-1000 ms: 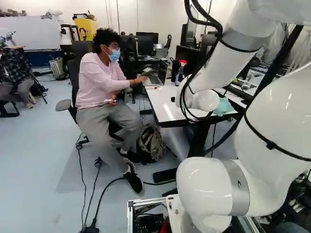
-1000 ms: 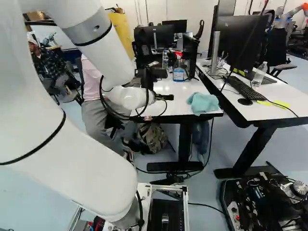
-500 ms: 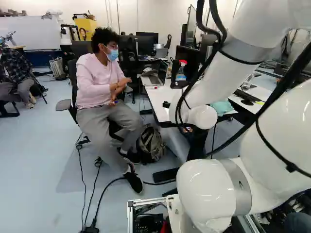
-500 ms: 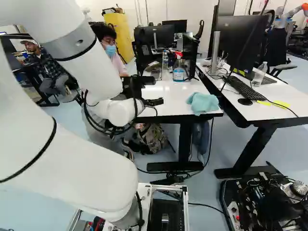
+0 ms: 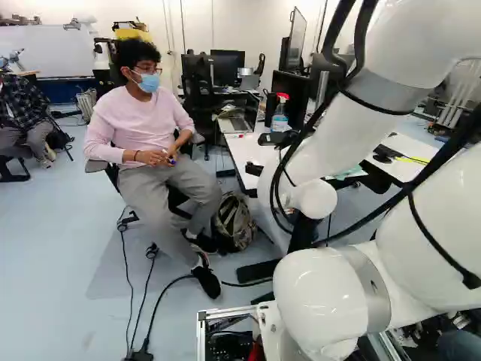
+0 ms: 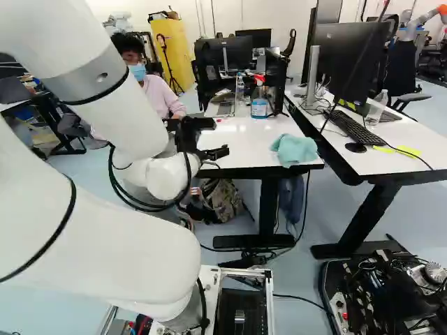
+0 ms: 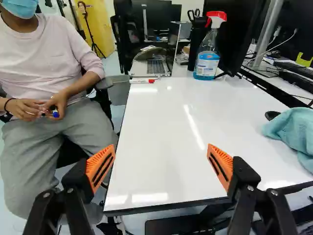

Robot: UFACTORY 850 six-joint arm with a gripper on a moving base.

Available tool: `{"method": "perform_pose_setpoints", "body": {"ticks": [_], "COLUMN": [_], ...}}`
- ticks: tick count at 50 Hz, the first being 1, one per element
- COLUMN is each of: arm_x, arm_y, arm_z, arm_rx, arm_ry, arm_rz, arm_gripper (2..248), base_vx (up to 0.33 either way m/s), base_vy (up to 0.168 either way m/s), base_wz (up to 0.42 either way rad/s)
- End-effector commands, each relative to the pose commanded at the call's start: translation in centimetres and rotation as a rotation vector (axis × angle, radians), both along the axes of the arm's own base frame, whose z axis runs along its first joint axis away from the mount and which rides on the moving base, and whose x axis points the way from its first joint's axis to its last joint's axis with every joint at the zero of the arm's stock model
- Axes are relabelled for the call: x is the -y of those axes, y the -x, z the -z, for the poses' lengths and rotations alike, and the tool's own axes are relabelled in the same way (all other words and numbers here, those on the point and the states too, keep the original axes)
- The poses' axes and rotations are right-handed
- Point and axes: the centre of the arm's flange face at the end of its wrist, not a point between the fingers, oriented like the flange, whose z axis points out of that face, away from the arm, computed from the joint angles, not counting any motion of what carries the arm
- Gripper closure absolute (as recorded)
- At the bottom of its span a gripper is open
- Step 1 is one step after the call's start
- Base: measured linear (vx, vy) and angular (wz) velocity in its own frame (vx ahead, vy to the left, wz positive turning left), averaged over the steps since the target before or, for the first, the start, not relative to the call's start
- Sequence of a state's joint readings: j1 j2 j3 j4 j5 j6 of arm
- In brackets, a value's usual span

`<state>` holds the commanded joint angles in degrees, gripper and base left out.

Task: Clean the table with the green towel

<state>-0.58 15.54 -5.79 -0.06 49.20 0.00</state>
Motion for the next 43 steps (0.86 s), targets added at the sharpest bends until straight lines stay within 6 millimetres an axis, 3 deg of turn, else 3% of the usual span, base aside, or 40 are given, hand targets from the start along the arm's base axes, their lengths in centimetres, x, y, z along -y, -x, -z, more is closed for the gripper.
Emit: {"method": "perform_pose_setpoints", "body": {"ticks": [43], "arm_x": [-0.27], "arm_y": [0.47], "arm_z": [0.18], "arm_rx": [0.008], "arm_ry": [0.0], "arm_rz": [-0.009], "arm_gripper": [3], "base_vx": [0.0], "base_vy": [0.0], "base_wz": [0.0]}}
